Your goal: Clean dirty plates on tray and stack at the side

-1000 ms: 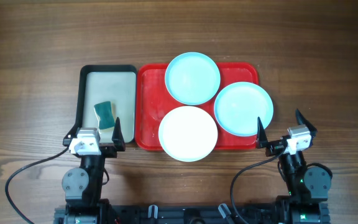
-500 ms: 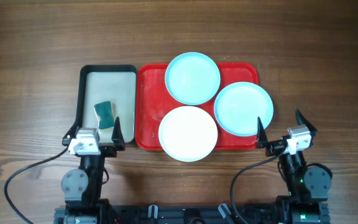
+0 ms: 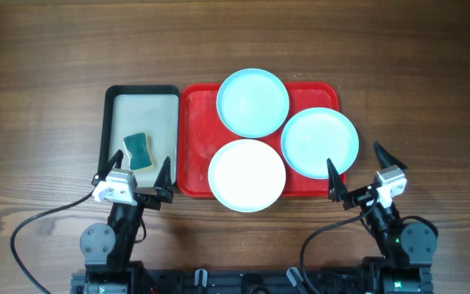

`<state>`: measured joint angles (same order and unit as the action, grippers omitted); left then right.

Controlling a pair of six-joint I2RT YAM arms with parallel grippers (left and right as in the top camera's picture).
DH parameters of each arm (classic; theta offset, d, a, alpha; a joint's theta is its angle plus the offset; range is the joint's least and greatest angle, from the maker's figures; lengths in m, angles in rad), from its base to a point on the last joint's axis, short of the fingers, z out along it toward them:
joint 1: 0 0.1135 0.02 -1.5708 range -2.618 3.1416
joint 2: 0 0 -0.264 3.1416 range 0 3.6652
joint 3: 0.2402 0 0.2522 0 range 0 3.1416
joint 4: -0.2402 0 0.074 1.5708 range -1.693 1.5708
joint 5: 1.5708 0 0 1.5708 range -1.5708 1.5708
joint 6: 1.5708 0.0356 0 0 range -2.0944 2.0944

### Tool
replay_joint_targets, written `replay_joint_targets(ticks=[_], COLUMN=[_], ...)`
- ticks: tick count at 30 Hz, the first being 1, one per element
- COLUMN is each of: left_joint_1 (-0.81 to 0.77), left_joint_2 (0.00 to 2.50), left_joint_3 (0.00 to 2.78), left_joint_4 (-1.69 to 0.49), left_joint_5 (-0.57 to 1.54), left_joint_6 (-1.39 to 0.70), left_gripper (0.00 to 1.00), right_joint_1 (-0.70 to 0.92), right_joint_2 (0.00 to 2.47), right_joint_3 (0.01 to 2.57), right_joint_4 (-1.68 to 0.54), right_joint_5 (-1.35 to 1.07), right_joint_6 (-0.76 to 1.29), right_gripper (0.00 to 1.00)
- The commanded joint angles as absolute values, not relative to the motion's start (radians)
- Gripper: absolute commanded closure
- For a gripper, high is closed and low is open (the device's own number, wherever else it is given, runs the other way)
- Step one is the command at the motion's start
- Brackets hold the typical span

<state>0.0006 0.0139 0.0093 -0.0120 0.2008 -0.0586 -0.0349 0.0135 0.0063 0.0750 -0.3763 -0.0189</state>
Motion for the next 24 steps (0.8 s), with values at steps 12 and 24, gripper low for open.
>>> replay_joint_targets(ticks=[12, 24], left_joint_1=[-0.004, -0.004], left_joint_2=[0.102, 1.018], left_joint_3=[0.161, 1.120], left_joint_4=[0.027, -0.894], left_joint_5=[0.240, 0.411], left_joint_6=[-0.334, -0.344], left_gripper=[0.00, 0.00], right_joint_1=[-0.039, -0.039], right_joint_2=[0.202, 1.066], right_joint_3=[0.351, 1.060], right_joint_4=[-0.110, -0.750], right_joint_5=[-0.586, -0.940], right_joint_6=[0.004, 0.193], right_gripper=[0.00, 0.00])
